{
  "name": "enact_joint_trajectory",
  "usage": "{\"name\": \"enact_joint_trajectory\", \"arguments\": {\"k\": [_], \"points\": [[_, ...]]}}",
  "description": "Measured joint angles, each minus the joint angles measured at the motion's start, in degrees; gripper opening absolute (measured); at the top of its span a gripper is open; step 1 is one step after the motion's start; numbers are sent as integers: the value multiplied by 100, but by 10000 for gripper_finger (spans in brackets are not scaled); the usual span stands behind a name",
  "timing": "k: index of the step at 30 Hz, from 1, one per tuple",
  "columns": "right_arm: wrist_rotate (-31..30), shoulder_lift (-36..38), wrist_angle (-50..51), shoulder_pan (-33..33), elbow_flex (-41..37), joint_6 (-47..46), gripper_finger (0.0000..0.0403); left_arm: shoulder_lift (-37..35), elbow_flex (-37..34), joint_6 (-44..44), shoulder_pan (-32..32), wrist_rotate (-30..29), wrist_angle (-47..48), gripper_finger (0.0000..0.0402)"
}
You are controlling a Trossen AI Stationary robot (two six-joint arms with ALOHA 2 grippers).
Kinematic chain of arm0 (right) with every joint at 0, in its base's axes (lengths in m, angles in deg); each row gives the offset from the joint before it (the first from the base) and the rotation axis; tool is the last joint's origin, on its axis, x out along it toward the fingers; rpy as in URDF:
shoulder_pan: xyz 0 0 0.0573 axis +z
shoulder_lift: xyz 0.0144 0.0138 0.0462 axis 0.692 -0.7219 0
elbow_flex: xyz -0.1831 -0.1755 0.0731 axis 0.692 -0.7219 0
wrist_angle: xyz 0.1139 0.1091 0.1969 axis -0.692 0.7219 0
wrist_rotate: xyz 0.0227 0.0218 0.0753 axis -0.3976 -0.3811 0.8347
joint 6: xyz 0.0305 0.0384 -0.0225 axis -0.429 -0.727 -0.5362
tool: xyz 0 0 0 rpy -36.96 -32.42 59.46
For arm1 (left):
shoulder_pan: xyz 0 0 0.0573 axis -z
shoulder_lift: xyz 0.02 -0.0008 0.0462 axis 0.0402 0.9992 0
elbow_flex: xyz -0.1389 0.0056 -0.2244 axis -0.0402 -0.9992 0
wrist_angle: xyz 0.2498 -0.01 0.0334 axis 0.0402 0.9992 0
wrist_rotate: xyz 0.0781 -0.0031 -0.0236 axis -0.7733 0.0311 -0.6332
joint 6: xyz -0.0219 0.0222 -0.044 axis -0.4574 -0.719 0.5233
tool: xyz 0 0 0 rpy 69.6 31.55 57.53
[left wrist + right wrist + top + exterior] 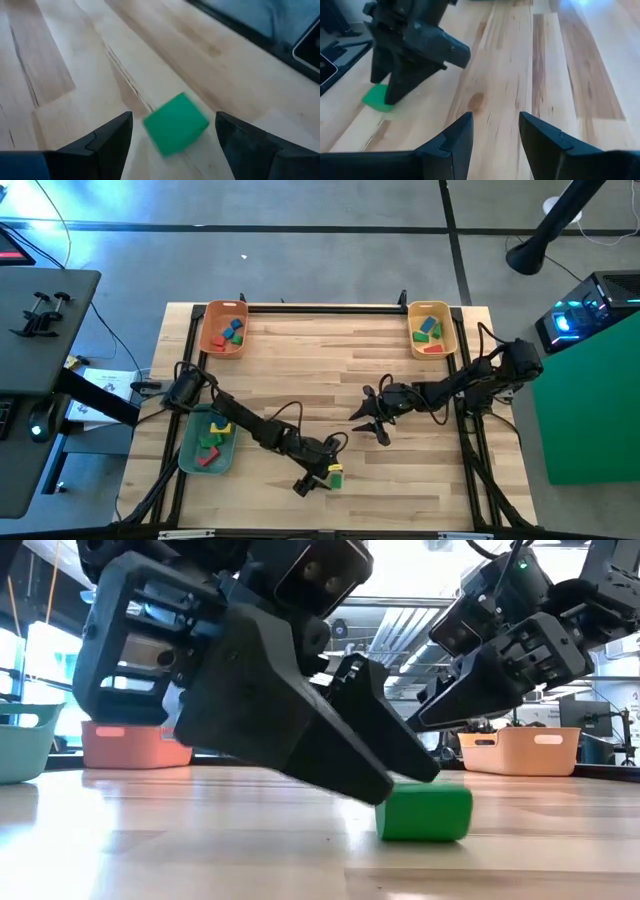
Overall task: Sort blocks by size
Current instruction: Put the green half circle block into the orange bin
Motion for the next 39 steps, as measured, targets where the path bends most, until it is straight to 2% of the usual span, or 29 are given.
{"name": "enact_joint_trajectory", "arguments": {"k": [10,23,32,39], "points": [[0,0,407,0,0,-230,154,296,-4,-46,-239,689,-658,271],[-117,2,505,0,-1,-123,154,514,-8,-136,-549,1532,-1007,270],[-134,2,597,0,-2,-104,154,571,-181,-200,-628,1671,-1376,242],[-180,2,642,0,-2,-235,154,641,-181,-299,-799,1954,-1463,239]]}}
